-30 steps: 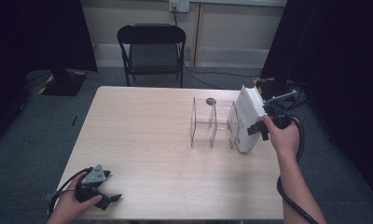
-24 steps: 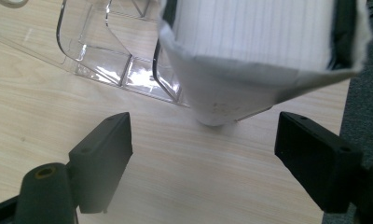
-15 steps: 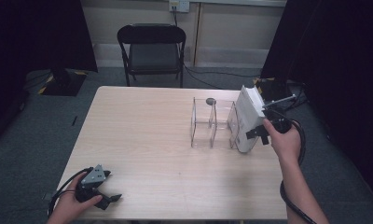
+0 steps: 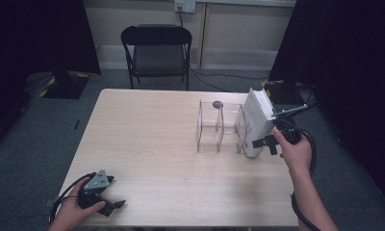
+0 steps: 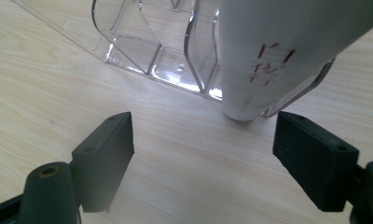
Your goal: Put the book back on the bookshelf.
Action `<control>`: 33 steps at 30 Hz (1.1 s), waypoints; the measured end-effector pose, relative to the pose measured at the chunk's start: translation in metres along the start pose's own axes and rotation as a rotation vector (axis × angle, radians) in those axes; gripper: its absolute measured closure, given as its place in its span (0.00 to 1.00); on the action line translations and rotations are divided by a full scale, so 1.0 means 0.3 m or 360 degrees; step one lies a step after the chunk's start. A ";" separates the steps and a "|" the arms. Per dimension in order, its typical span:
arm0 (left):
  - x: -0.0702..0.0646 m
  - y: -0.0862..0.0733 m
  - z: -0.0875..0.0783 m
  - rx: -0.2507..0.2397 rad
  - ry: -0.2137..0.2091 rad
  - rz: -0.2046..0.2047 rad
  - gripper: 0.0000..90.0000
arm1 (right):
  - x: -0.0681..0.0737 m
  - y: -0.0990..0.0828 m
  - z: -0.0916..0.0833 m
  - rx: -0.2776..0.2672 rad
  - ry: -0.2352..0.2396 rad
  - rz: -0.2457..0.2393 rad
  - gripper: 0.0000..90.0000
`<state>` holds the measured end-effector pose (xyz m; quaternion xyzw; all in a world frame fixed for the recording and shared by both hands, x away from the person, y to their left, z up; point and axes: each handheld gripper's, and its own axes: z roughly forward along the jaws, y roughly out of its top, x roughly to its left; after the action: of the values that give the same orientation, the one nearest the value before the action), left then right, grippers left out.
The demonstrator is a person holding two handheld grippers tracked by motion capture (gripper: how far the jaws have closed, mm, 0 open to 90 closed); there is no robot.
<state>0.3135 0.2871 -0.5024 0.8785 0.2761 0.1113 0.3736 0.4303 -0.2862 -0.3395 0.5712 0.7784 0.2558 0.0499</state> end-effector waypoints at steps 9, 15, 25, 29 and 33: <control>0.000 0.000 0.000 -0.0001 0.0000 -0.0001 0.00 | -0.025 -0.037 0.006 -0.0043 0.0071 0.0020 0.23; 0.000 0.000 0.000 -0.0001 0.0000 0.0000 0.00 | -0.020 -0.052 0.015 -0.0041 0.0090 -0.0003 0.23; 0.000 0.000 0.000 -0.0001 0.0000 0.0000 0.00 | 0.030 -0.064 0.051 -0.0027 0.0140 -0.0079 0.23; 0.000 0.000 0.000 0.0000 0.0001 0.0000 0.00 | 0.058 -0.065 0.070 -0.0028 0.0170 -0.0121 0.23; 0.000 0.000 0.000 -0.0001 0.0000 -0.0001 0.00 | 0.073 -0.065 0.082 -0.0019 0.0175 -0.0136 0.23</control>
<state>0.3135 0.2870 -0.5025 0.8783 0.2763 0.1113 0.3740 0.4151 -0.2620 -0.3650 0.5221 0.8021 0.2889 0.0214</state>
